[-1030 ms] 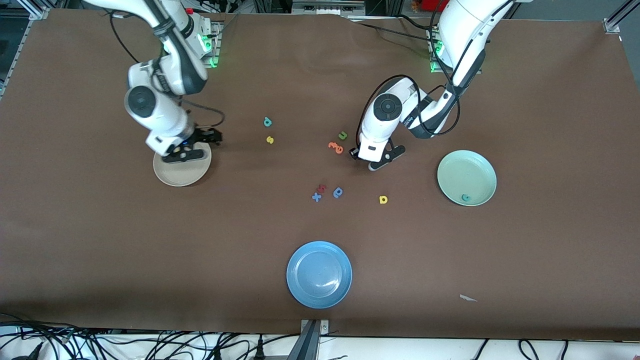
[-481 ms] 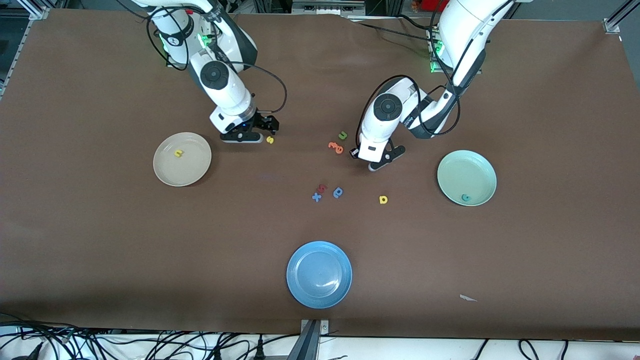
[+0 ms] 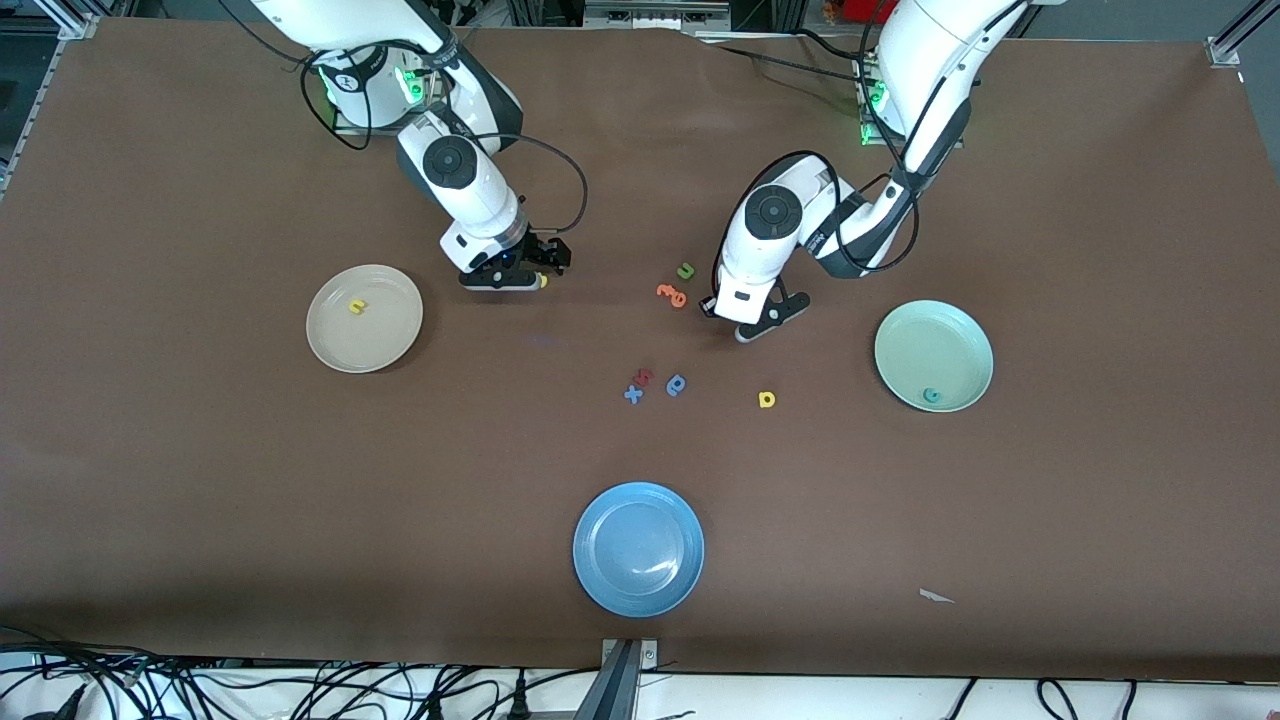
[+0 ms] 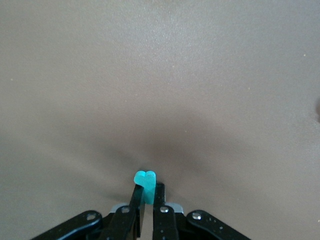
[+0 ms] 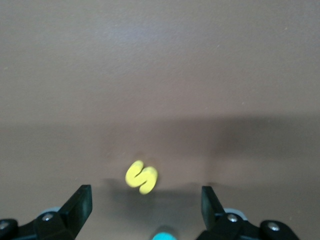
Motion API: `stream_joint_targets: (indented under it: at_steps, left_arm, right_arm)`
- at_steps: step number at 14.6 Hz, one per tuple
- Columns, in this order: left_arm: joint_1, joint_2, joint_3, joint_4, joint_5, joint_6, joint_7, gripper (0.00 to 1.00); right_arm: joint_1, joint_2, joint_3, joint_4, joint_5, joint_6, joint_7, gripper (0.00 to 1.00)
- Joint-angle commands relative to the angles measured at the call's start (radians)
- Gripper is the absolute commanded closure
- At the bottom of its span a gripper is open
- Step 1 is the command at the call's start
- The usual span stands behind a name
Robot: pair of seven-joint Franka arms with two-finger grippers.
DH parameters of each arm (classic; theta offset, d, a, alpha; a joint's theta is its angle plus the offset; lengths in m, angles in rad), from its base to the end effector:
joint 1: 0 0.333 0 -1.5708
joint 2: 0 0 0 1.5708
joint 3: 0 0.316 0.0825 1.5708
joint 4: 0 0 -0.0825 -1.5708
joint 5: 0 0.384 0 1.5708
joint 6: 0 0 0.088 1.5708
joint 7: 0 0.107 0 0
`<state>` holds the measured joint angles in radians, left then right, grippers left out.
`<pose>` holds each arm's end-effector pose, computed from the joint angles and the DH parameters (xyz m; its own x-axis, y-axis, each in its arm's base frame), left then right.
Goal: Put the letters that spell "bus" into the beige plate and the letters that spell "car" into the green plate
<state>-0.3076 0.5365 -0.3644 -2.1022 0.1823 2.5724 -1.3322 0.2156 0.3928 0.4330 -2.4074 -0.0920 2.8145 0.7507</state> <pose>0.4477 -0.3628 0.1731 0.8494 0.5200 -0.0898 0.5226 -0.8526 0.0059 0.3881 0.3143 0.1726 0.9980 -0.0460 -0.0431 -0.0514 -0.9898 -0.1331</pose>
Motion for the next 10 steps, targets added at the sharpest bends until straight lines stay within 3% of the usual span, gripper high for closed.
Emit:
stream_joint_targets:
  at_steps: [1,3,6,9,10]
  left_arm:
    - [0.013,-0.003,0.007,0.05,0.042,-0.088,0.022,1.0]
    - [0.038,-0.004,0.004,0.143,0.04,-0.271,0.115,1.0]
    - [0.085,-0.006,0.004,0.205,0.04,-0.398,0.275,1.0]
    - [0.184,-0.032,0.005,0.231,0.04,-0.535,0.573,1.0]
    - [0.229,-0.041,0.005,0.241,0.04,-0.575,0.688,1.0]
  right_arm:
    - [0.018,0.04,-0.016,0.014,-0.029,0.048,0.022,0.2]
    - [0.028,0.041,-0.026,0.017,-0.031,0.051,0.022,0.27]
    - [0.062,0.049,-0.049,0.027,-0.031,0.051,0.022,0.59]
    - [0.064,0.049,-0.056,0.031,-0.052,0.049,0.018,0.94]
    - [0.064,0.048,-0.065,0.031,-0.063,0.048,0.016,1.0]
